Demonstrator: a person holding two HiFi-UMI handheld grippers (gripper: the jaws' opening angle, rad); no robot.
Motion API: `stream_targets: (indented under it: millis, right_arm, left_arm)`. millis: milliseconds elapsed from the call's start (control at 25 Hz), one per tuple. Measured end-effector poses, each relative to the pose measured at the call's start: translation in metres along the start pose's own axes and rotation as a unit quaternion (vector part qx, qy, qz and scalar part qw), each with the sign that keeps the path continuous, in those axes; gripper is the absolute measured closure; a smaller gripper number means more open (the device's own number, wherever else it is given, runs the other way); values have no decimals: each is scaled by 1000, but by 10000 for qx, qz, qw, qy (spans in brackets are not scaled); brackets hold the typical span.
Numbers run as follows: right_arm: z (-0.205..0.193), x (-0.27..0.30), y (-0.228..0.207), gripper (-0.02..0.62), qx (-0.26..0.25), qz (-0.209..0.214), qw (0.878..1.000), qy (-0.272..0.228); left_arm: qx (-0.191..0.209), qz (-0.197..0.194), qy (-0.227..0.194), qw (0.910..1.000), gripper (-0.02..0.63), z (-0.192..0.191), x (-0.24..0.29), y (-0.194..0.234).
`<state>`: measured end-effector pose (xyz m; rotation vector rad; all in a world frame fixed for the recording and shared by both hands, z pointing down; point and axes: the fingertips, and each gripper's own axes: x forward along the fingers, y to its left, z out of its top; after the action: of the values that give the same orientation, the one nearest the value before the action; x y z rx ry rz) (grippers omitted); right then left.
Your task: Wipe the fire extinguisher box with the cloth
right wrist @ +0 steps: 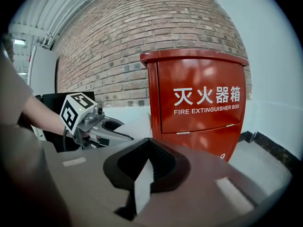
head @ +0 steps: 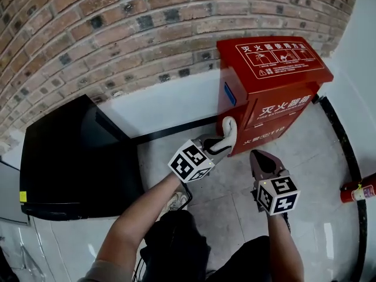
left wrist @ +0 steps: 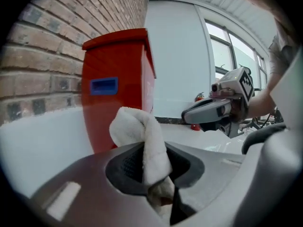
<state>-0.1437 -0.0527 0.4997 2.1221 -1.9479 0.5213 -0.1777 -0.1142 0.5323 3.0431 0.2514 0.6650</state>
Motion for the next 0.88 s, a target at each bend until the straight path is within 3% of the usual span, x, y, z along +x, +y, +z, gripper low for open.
stream_targets:
  millis: [200, 480, 720, 880]
  right_arm:
    - [0, 25, 2, 571, 57, 56, 10000, 14]
    - [-13, 51, -2, 571, 74, 81, 9998, 195]
    - [-25, 57, -13, 571, 70, 10, 9994, 325]
    - [-35, 54, -11, 571, 166, -21, 9993, 340]
  left_arm:
    - [-649, 837, 35, 9944, 517, -32, -1, 85]
    - [-838, 1693, 387, 9812, 515, -73, 50, 177]
    - [-863, 1585, 239, 9833, 515, -82, 79, 180]
    - [-734, 1187, 178, 9901, 515, -75, 75, 151]
